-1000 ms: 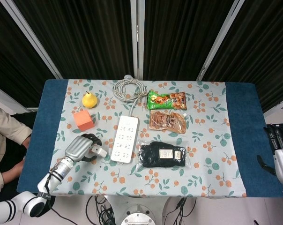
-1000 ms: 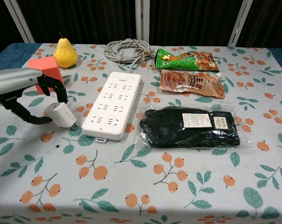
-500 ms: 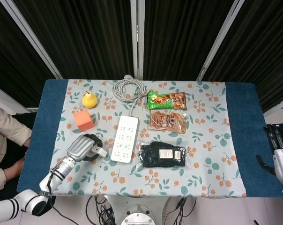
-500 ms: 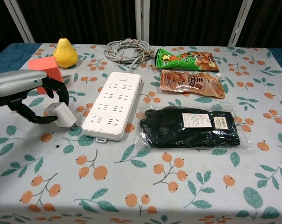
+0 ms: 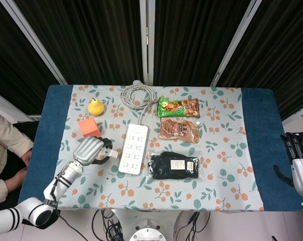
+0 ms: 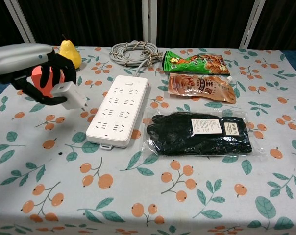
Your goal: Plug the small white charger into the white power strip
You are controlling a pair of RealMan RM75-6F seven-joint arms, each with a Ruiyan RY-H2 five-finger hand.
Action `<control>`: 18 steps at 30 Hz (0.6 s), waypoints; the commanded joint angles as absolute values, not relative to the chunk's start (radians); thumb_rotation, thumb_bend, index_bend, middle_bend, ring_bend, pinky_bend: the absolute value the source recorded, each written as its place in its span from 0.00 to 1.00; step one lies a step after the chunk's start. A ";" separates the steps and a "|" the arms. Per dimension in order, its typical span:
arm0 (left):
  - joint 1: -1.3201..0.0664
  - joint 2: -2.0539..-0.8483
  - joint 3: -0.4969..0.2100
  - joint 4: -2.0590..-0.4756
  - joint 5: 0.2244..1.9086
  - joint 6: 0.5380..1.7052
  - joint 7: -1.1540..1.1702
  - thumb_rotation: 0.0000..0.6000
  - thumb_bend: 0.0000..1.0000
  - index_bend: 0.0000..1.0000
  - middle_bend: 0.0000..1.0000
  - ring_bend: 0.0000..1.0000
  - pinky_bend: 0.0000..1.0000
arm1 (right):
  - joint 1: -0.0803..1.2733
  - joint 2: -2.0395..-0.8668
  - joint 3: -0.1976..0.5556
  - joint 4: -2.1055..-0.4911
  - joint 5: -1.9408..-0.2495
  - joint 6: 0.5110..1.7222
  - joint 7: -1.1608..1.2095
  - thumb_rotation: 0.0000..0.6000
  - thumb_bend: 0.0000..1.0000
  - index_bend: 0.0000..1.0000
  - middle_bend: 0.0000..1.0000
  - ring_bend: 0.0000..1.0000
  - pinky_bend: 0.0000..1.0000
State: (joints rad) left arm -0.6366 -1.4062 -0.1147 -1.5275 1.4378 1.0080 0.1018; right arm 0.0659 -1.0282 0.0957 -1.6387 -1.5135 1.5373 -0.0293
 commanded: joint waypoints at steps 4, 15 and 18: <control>-0.764 -1.358 -0.225 -1.635 1.258 0.890 0.357 1.00 0.46 0.68 0.72 0.58 0.63 | 0.064 -1.023 0.095 -1.649 -1.515 1.541 -0.039 1.00 0.23 0.00 0.06 0.00 0.00; -0.933 -1.437 -0.244 -1.670 0.841 0.888 0.741 1.00 0.49 0.71 0.78 0.64 0.68 | 0.056 -1.023 0.094 -1.647 -1.505 1.544 -0.034 1.00 0.23 0.00 0.06 0.00 0.00; -0.963 -1.455 -0.227 -1.678 0.775 0.903 0.788 1.00 0.49 0.71 0.78 0.64 0.68 | 0.056 -1.023 0.095 -1.643 -1.501 1.543 -0.031 1.00 0.23 0.00 0.06 0.00 0.00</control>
